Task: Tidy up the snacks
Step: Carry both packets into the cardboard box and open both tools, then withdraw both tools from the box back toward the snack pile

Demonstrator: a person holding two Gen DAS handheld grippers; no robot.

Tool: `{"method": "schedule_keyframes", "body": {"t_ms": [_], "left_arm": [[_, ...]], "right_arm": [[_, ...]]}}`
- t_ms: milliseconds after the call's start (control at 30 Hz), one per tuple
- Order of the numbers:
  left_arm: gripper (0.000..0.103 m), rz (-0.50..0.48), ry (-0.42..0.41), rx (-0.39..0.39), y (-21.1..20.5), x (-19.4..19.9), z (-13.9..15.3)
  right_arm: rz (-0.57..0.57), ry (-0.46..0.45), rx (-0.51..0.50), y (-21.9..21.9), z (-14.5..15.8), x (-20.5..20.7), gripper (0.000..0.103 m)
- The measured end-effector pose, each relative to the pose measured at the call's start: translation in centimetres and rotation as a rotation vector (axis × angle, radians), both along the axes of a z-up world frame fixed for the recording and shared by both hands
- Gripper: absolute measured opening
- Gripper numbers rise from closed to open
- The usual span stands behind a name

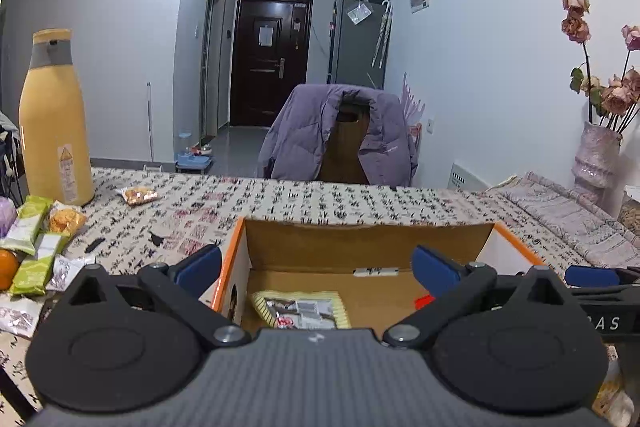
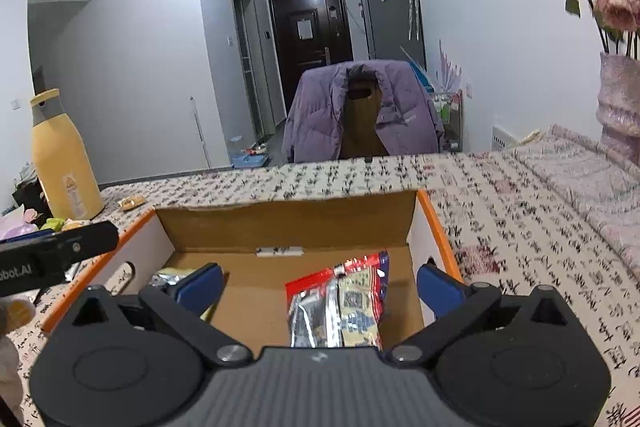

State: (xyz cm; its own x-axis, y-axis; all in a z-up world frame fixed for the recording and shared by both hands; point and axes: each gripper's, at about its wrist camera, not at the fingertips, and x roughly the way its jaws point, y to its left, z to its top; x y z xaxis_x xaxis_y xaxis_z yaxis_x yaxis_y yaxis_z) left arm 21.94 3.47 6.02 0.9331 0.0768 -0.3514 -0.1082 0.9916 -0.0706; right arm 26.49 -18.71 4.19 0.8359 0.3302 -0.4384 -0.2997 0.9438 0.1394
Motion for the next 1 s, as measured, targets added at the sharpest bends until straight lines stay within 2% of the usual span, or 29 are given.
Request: {"method": "schedule_keyframes", "body": {"t_ms": [233,500,1000], "left_arm": [[0.103,0.005,-0.039,0.007,-1.0,-2.2,2.0],[0.103,0.0,-0.049,0.021,-1.5,-5.8,2.7],[0.103,0.003,-0.012,0.003,-0.9,-12.8,0.4]], "right_arm": [[-0.001,-0.04,-0.002,-0.4,2.0,-2.4,0.103],[-0.006,-0.05,0.006,-1.7,2.6,-6.1,0.103],[-0.002,-0.061,-0.014,-4.5,1.2,-13.9,0.103]]}}
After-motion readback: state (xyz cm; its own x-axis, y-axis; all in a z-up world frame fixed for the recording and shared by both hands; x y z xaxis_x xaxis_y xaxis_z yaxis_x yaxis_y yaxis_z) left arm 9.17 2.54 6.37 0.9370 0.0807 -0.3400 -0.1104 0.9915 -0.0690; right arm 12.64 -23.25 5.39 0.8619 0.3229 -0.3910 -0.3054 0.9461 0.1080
